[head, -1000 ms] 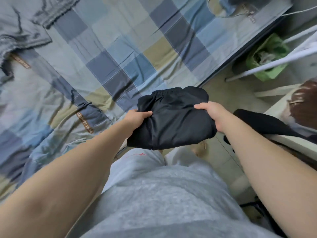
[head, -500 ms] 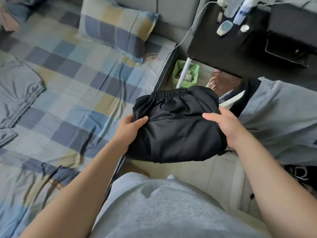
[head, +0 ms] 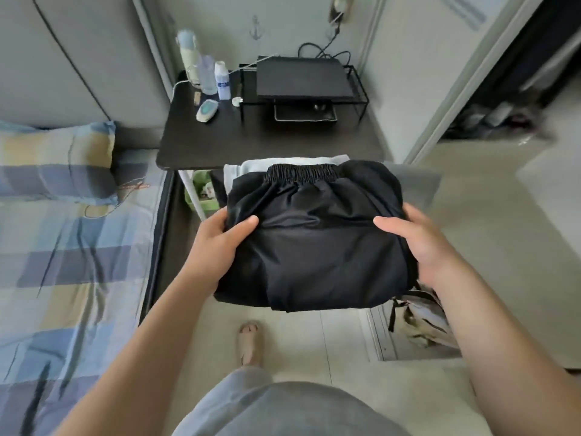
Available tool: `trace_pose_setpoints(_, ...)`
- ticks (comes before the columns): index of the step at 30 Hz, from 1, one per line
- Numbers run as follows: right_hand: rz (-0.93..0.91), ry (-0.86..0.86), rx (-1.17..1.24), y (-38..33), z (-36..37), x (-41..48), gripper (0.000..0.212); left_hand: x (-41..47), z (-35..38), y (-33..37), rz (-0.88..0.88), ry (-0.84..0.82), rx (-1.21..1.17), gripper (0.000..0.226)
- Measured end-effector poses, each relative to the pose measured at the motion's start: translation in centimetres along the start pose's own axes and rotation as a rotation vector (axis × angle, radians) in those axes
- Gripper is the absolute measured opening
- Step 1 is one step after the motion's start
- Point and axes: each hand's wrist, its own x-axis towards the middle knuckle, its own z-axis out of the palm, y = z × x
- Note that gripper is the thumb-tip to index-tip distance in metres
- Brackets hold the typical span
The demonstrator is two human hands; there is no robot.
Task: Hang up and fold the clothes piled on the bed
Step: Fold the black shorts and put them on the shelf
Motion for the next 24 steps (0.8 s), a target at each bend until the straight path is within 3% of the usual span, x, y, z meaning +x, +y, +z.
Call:
trace_pose_setpoints(11,-0.017,0.523,0.133,-2.0,-16.4,-2.5,0.048,12.8,21.2,4.1,0.106,-0.527,0.110,0.020)
trace_pose_setpoints(17,0.008,0.813,0.343,-0.8,-21.4,-2.7,0.052,19.6,31.9,5.1,0.018,-0.790,0.227,0.030)
trace_pose_setpoints(24,0.113,1.099,0.576,3.7,-24.3,-3.5,0.039,22.8,42.6,1.3,-0.071,-1.006,0.405,0.011)
